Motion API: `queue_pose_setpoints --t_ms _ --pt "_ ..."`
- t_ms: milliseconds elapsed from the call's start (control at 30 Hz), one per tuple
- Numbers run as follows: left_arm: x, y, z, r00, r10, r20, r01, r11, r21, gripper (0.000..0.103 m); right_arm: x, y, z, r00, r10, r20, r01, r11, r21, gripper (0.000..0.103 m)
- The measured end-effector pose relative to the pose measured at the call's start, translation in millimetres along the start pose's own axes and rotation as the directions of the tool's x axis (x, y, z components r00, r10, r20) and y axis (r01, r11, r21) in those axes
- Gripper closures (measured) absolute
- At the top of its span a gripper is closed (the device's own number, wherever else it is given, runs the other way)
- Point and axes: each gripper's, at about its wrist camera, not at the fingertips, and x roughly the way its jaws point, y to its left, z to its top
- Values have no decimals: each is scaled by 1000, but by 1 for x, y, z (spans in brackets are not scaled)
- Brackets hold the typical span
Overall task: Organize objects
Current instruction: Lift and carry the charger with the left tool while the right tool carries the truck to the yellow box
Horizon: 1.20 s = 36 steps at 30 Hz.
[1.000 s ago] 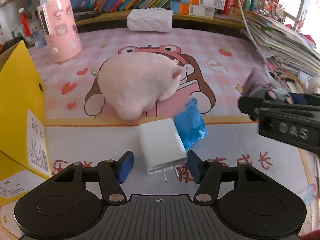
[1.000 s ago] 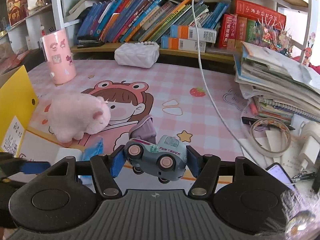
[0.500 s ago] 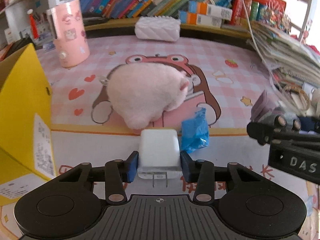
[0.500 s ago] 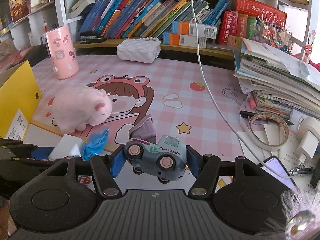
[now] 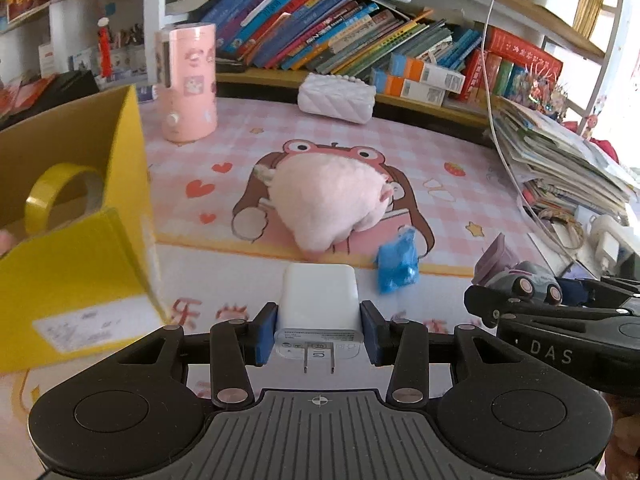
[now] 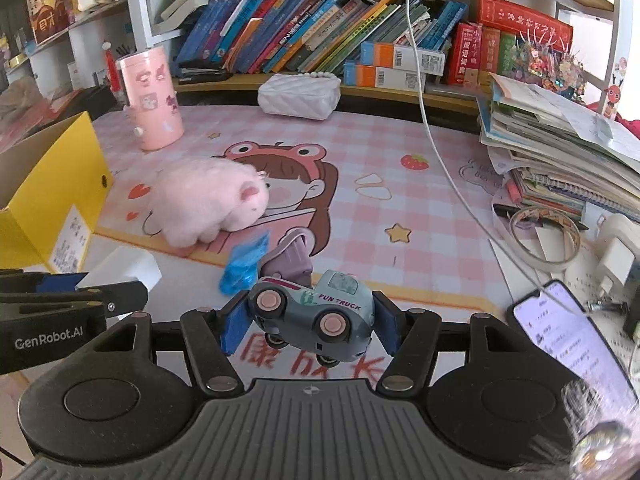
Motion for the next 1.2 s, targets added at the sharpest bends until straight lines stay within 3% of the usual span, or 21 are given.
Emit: queue_pose_setpoints --t_ms 400,1200 --pt "-55 50 -38 1000 2 28 -1 999 -41 62 -43 66 -31 1000 16 -1 -16 999 -47 42" --pt "-161 162 -118 985 167 48 -157 974 -161 62 -95 214 -90 979 202 -36 -205 966 -159 42"
